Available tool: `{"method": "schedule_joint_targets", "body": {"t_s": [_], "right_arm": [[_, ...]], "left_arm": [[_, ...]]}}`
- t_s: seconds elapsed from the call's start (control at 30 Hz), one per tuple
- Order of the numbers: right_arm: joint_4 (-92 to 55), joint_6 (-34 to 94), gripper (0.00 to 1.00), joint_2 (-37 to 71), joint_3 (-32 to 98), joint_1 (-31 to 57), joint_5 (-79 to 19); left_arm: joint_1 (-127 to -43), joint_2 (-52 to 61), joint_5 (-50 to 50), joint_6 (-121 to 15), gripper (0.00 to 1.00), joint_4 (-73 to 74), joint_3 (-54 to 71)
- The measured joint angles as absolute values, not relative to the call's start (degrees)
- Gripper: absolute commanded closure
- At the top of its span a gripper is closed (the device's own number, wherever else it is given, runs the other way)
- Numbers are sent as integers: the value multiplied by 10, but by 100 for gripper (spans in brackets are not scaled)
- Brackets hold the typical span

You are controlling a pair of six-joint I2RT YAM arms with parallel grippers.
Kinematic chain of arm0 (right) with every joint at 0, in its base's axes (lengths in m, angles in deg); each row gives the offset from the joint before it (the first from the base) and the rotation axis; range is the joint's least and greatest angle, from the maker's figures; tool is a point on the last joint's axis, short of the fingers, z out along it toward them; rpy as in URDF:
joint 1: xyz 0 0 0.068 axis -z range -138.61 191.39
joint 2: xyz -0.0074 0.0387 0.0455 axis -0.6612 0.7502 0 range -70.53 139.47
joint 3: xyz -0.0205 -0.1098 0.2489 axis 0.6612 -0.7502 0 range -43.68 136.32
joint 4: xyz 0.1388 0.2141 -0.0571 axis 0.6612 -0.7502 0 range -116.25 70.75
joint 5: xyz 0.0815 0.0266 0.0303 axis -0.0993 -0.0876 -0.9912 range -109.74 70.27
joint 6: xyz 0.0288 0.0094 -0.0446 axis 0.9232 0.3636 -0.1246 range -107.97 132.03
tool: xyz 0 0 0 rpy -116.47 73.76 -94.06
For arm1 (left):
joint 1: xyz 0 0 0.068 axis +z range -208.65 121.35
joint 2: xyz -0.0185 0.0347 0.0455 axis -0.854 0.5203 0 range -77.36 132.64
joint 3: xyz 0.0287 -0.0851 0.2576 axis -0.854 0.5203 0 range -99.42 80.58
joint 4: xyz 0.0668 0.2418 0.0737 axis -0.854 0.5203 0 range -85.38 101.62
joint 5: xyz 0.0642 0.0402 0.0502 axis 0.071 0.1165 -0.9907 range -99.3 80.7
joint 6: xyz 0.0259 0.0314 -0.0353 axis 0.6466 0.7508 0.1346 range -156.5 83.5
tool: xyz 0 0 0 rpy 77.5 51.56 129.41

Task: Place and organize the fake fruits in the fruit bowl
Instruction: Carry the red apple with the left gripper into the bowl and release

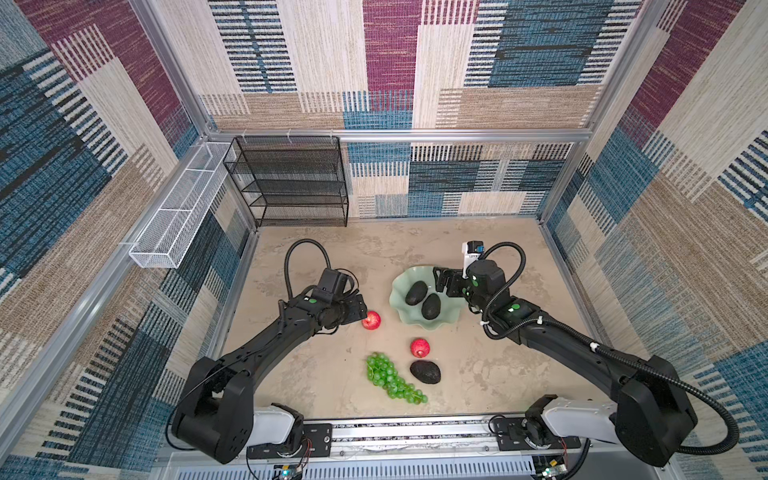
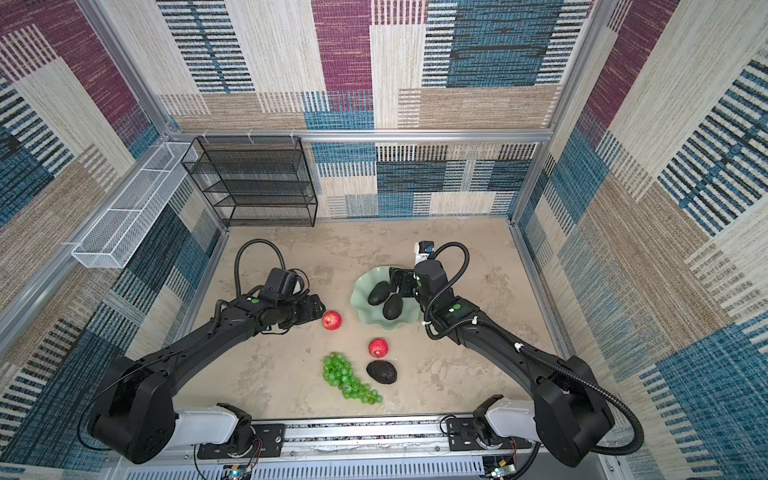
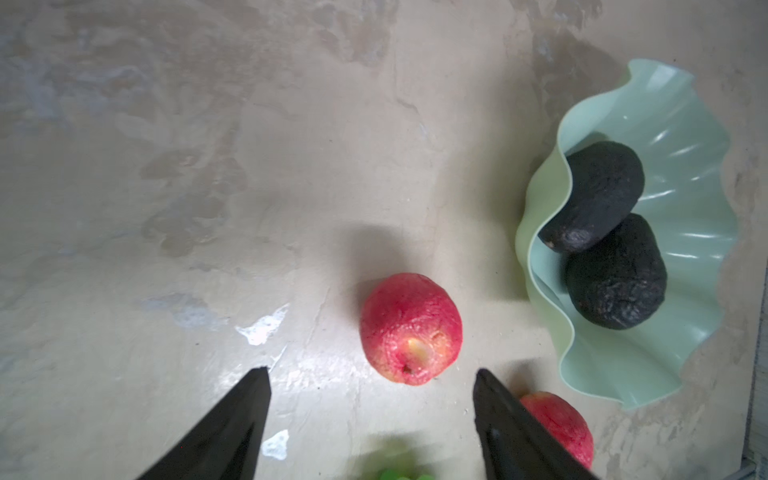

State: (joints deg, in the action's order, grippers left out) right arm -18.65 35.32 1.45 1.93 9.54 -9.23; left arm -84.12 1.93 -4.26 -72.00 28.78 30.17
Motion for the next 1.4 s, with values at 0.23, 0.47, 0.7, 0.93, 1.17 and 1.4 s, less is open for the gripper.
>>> {"method": "schedule_joint_targets", "body": {"t_s": [0.23, 0.47, 0.7, 0.93, 1.17, 1.4], "right_arm": [[-186, 351, 3, -4, 0, 98, -103], [-185, 346, 3, -24, -8, 100, -102], [-183, 345, 3, -32, -18, 104, -101], [-184, 348, 3, -51, -41, 105, -102], [-212, 379, 5, -113, -88, 105, -103], [-269, 440, 7, -219, -163, 105, -112]], "left_arm": [[-886, 101, -47, -727, 20, 275, 270], [-891, 158, -69, -732, 41, 267, 264], [-891, 159, -79, -734, 52, 269, 259], [-908, 116, -87, -694, 51, 320, 155], [-963, 249, -66, -640, 50, 349, -52], [-990, 413, -60, -620, 50, 371, -211]]}}
